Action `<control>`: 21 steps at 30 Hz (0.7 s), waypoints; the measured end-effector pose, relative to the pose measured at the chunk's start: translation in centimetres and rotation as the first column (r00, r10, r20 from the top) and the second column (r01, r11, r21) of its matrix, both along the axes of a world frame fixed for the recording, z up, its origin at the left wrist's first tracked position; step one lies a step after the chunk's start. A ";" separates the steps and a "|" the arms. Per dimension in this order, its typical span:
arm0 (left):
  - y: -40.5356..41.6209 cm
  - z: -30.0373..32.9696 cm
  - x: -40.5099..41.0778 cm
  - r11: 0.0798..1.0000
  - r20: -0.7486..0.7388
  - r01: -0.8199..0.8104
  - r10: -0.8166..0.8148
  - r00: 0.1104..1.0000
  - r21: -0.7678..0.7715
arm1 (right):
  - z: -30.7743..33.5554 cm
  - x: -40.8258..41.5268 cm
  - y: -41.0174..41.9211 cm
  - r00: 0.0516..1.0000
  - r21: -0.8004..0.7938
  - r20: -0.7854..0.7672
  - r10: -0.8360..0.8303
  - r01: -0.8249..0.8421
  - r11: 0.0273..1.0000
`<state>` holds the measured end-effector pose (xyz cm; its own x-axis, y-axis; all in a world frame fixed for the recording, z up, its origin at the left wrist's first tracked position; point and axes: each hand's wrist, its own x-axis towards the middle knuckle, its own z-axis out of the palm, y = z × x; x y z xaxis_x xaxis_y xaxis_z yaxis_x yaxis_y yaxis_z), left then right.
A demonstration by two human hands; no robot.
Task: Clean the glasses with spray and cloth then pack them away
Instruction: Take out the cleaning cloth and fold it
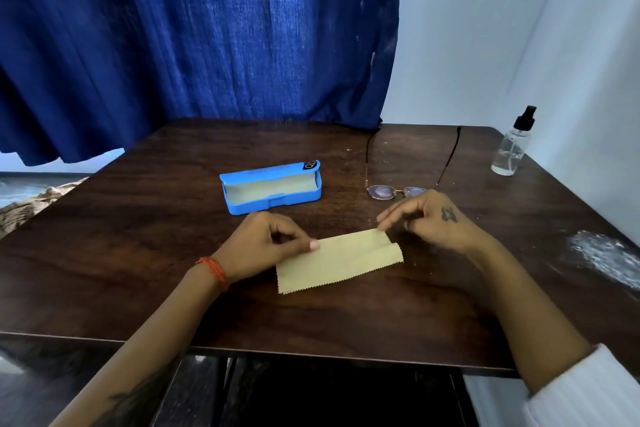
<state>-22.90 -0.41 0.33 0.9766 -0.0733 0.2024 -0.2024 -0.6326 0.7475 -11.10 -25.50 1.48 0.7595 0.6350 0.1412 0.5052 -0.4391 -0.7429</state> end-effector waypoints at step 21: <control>-1.1 1.7 4.9 0.945 0.439 -0.320 0.260 0.860 0.067 | 1.8 -0.7 1.5 0.950 0.329 0.304 -0.074 -0.032 0.944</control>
<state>-18.01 -1.47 2.00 0.7828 0.1441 0.6054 -0.2693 -0.7986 0.5382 -11.79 -24.05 3.29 0.6570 0.4979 0.5661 0.7252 -0.2121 -0.6551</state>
